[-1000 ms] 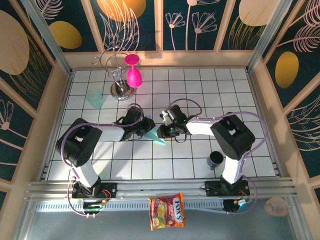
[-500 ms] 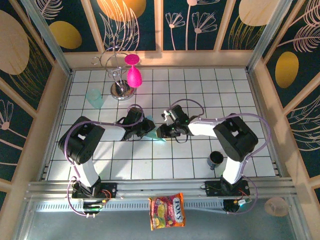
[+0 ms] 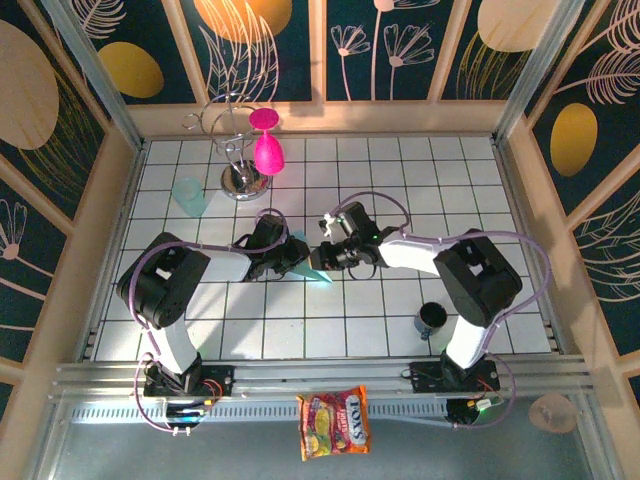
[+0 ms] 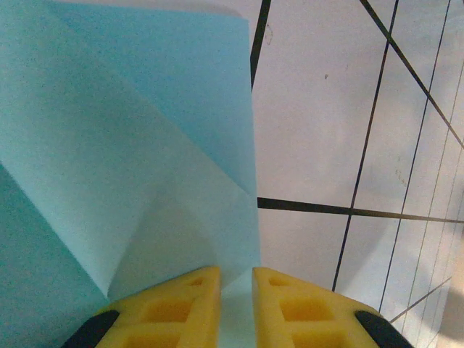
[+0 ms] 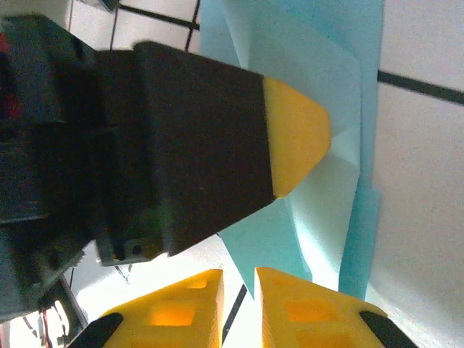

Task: Fold a paper plane with a square sheet of paper (pick it up from the middle)
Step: Fourth fold the wing at the center of the table.

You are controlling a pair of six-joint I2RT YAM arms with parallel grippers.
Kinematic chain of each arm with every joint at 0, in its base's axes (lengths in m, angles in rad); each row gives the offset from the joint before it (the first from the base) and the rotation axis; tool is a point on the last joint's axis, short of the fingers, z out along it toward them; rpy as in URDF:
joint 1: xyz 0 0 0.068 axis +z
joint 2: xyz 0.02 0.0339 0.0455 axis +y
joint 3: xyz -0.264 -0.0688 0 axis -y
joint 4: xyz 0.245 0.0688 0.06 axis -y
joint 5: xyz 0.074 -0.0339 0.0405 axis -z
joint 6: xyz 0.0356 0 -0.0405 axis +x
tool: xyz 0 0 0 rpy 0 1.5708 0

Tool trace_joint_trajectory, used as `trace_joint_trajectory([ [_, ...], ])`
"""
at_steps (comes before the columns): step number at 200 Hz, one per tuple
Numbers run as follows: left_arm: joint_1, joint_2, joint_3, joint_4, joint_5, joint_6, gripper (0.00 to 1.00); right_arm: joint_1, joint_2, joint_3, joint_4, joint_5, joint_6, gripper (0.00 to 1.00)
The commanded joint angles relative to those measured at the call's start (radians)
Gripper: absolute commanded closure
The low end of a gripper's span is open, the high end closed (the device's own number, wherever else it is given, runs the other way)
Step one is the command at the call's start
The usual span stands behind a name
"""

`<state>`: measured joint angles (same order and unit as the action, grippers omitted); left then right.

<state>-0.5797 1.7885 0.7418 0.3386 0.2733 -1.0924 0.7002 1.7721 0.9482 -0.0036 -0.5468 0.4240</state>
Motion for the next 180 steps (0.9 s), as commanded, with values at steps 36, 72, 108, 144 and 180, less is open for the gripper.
trace_joint_trajectory([
  [36,0.006,0.008,-0.024,-0.023,-0.011,0.016,0.8,0.006,0.07,0.019,-0.014,-0.044,-0.011,0.82],
  [72,0.006,0.01,-0.026,-0.023,-0.013,0.012,0.8,0.003,0.078,0.008,-0.019,-0.048,-0.009,0.82],
  [108,0.005,0.014,-0.025,-0.031,-0.02,0.01,0.8,0.002,0.087,0.007,-0.035,-0.034,-0.015,0.83],
  [144,0.006,0.018,-0.02,-0.045,-0.026,0.009,0.8,0.002,0.094,0.005,-0.063,-0.01,-0.032,0.84],
  [180,0.006,0.025,-0.015,-0.065,-0.035,0.006,0.8,0.002,0.098,0.003,-0.084,0.008,-0.043,0.84],
])
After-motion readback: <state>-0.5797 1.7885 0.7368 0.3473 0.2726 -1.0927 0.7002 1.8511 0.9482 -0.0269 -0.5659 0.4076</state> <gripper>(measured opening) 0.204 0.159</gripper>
